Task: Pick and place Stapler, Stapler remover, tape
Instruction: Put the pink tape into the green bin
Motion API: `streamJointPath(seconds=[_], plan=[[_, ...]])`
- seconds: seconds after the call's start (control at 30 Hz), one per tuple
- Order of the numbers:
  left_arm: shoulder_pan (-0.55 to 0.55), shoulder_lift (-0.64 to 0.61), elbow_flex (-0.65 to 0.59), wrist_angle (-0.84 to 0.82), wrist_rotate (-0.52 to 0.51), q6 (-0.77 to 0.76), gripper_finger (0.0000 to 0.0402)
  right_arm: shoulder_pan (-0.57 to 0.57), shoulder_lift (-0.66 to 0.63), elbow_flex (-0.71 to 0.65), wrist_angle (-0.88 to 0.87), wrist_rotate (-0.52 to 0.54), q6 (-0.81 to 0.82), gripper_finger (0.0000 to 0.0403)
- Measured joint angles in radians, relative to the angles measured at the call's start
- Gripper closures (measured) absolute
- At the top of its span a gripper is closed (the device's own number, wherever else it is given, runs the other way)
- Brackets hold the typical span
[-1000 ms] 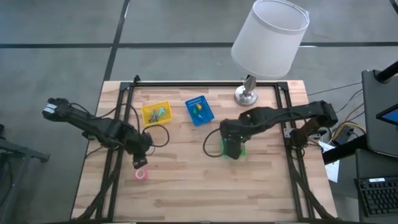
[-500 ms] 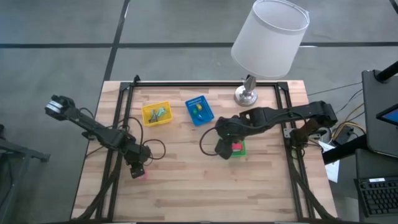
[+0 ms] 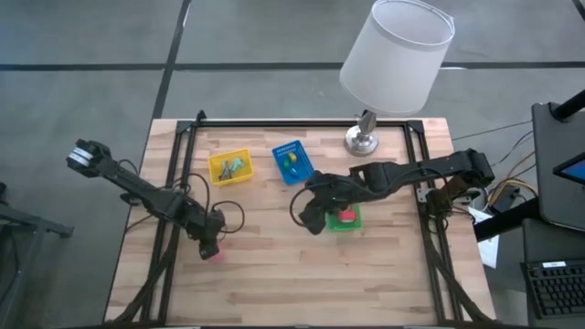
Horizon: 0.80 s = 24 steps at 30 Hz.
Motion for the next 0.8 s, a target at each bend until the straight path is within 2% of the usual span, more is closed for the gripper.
streamJointPath(seconds=[0.1, 0.33, 0.6, 0.8], plan=[[0.0, 0.007, 0.001, 0.024, -0.025, 0.001, 0.0292, 0.0, 0.001, -0.008, 0.058, 0.016, 0.005, 0.0179], [0.0, 0.01, 0.001, 0.096, -0.069, -0.003, 0.0391, 0.006, 0.001, -0.02, 0.132, 0.054, 0.084, 0.0177], [0.0, 0.008, 0.029, 0.194, -0.144, -0.038, 0.0399, 0.031, 0.001, -0.055, 0.173, 0.099, 0.189, 0.0179], [0.001, 0.008, 0.097, 0.201, -0.212, -0.012, 0.04, 0.077, 0.001, -0.134, 0.342, 0.105, 0.266, 0.0181]])
